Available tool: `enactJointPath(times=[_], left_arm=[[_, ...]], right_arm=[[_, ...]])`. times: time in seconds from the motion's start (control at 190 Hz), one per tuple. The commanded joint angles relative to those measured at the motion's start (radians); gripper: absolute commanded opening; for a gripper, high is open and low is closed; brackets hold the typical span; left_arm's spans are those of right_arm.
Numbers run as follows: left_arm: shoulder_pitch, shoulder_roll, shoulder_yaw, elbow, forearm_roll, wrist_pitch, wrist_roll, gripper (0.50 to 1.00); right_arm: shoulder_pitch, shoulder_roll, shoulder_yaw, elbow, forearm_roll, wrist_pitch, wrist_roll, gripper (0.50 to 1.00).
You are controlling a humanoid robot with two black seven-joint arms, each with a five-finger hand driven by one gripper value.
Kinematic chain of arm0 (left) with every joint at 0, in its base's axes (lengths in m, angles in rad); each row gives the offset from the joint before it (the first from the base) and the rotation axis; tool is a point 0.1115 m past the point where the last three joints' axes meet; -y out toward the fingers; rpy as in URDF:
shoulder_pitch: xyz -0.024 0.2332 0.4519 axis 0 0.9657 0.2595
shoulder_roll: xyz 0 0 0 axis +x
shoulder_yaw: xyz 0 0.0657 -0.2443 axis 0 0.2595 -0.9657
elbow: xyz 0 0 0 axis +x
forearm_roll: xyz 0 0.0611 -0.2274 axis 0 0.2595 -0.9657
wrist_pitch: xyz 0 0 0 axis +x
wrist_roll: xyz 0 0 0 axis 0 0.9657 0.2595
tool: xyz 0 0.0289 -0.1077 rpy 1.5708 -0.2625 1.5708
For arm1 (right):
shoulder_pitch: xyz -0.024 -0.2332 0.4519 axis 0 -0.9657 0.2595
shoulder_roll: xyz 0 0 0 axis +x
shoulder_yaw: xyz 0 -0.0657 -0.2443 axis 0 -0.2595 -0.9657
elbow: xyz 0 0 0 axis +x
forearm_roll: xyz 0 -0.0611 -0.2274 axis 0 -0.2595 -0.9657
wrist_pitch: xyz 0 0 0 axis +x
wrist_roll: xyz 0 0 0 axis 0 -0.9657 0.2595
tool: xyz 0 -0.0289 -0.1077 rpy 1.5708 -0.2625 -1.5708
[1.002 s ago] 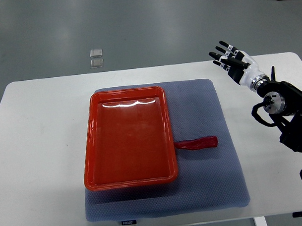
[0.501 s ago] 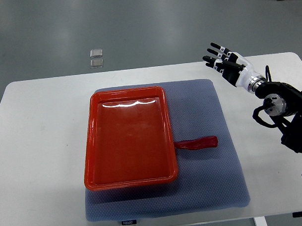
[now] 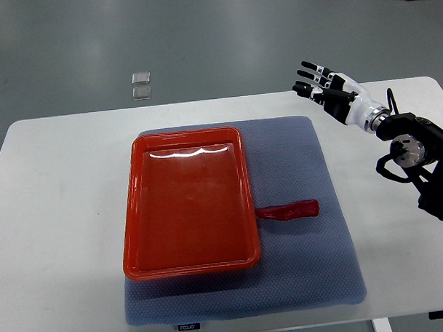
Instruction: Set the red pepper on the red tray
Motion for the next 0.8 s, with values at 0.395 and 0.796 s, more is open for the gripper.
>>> enactJointPath(times=[0.395, 0.796], left_arm=[[0.000, 0.000, 0.000, 0.002, 0.000, -0.001, 0.000, 1.000], [0.000, 0.000, 0.000, -0.001, 0.000, -0.001, 0.000, 1.000]], right_arm=[[-0.004, -0.035, -0.023, 0.030, -0.047, 0.000, 0.008, 0.913], [0.031, -0.164, -0.188, 0.324, -0.177, -0.074, 0.009, 0.909]])
